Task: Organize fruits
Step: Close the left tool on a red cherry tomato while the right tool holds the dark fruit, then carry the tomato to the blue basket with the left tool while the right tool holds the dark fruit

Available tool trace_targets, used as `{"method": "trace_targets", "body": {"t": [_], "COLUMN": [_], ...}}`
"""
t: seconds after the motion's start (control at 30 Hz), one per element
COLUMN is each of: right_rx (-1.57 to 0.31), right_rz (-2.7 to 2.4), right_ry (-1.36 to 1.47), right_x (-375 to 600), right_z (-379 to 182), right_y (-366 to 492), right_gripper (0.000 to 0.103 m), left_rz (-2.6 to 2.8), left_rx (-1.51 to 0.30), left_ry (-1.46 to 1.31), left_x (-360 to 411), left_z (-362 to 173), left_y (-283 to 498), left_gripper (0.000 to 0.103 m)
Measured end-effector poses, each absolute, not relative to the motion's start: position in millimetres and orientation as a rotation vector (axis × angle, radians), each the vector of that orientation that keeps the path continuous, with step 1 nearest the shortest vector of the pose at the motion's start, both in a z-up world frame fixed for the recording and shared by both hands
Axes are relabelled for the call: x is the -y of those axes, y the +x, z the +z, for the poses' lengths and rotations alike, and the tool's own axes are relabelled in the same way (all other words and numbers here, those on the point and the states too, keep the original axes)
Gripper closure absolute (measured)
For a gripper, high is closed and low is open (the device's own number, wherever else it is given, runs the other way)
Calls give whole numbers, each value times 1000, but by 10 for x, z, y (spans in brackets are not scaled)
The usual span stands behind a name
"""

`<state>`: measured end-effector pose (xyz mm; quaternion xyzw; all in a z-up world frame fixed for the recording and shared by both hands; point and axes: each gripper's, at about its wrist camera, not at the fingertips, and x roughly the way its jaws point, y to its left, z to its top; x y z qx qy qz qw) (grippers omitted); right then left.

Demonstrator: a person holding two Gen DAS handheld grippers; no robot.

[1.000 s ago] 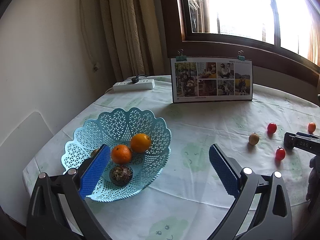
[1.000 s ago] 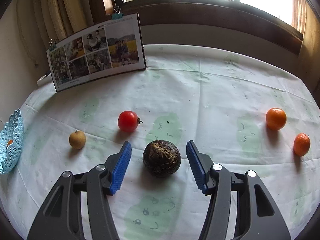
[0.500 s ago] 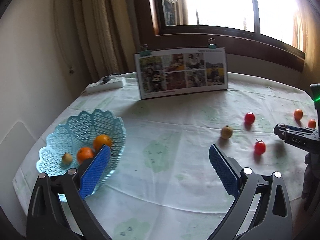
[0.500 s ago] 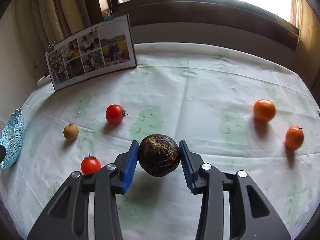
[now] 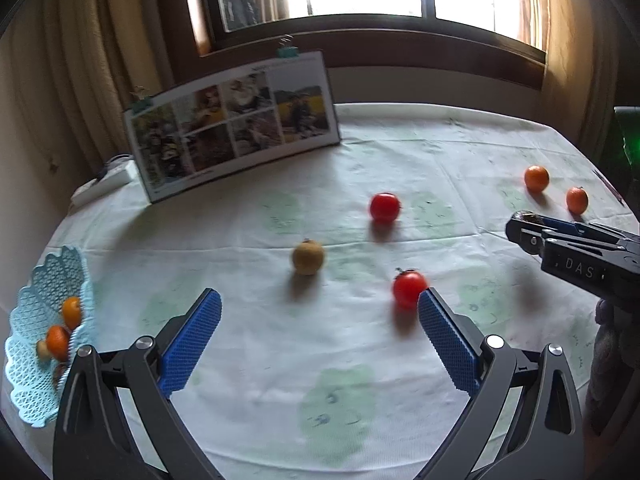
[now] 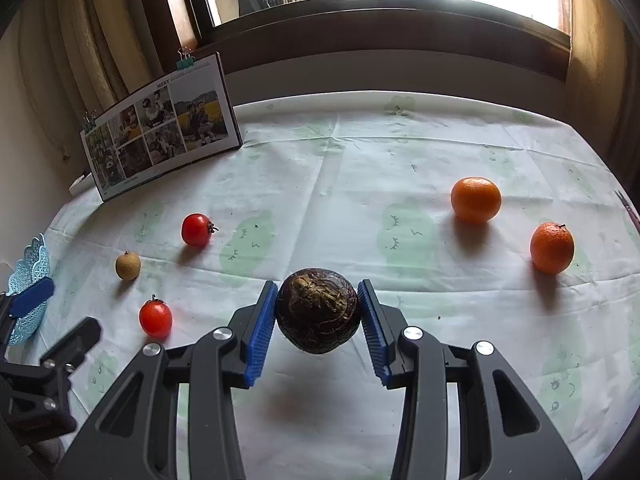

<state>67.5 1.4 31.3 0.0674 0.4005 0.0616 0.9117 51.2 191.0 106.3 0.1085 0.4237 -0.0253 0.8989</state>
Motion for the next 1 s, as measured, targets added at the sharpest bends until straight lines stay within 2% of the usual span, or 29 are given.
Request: {"method": "trace_targets", "body": {"t": [0.17, 0.37, 0.53, 0.63, 1.0], "right_rx": [-828, -825, -827, -831, -809], "right_rz": [138, 145, 147, 147, 162], "right_ry": [150, 162, 163, 162, 164], "right_x": [0, 15, 16, 9, -32], "right_z": [305, 315, 304, 296, 367], "right_y": [678, 671, 678, 685, 631], "right_gripper": [61, 61, 61, 61, 61], "left_rz": [-111, -156, -176, -189, -121], "left_rx": [-946, -985, -1034, -1036, -916], "left_ry": [203, 204, 210, 197, 179], "left_x": [-1745, -1594, -1522, -1528, -1794], "left_z": [948, 818, 660, 649, 1020], "left_y": [648, 774, 824, 814, 534], "left_gripper": [15, 37, 66, 75, 75]}}
